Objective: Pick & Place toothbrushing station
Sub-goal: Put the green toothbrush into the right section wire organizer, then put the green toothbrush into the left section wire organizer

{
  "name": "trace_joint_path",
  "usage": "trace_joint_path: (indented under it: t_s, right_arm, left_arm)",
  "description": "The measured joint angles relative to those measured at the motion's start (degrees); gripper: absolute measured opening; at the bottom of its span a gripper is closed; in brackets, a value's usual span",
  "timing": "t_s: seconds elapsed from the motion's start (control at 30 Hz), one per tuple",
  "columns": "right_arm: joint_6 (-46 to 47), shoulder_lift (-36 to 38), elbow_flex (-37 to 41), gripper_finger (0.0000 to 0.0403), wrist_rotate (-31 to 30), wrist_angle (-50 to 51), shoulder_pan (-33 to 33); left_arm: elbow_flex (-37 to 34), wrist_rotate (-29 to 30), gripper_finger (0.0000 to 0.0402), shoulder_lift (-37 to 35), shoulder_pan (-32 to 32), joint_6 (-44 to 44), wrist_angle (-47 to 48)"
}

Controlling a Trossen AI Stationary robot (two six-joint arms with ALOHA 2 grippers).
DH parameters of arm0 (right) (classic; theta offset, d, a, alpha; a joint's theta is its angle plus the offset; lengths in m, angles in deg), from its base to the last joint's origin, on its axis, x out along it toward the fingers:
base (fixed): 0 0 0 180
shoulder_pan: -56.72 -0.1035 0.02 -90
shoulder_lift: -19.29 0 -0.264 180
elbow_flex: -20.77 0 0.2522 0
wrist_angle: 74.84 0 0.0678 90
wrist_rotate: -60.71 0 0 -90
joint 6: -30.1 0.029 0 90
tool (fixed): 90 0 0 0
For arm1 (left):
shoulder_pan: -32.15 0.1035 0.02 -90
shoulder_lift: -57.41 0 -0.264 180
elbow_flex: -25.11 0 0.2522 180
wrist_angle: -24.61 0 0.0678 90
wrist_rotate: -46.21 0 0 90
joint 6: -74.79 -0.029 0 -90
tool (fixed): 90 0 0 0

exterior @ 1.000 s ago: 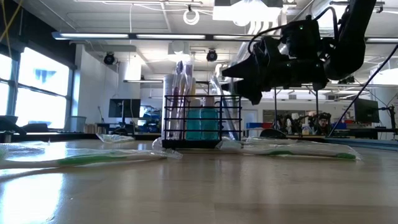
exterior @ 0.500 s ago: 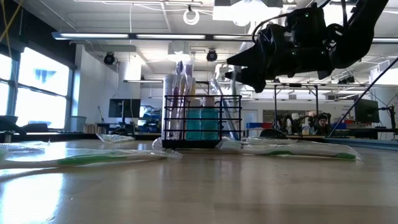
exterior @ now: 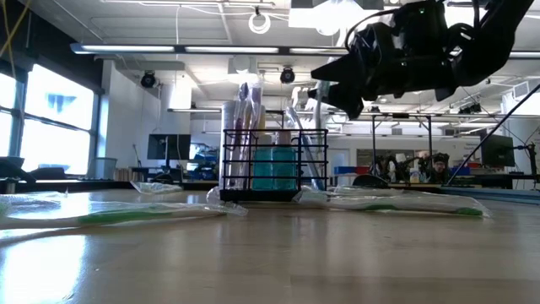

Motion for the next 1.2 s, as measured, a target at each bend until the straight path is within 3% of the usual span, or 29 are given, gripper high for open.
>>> trace_joint_path:
  t_s: [0.63,1.0,1.2]
  right_arm:
    - [-1.7,0.7,-0.9,0.0251,-0.1,0.1,-1.7]
    - [0.1,0.9,-8.3,0.0251,0.9,3.0,-1.8]
    - [1.5,8.0,-11.9,0.0251,1.7,9.7,-2.1]
  left_arm:
    - [0.0,0.1,0.0216,0.0,0.0,-0.2,-1.8]
    - [0.0,0.2,0.0216,0.0,0.0,-0.4,-0.7]
    - [0.0,0.2,0.0216,0.0,0.0,-0.3,1.0]
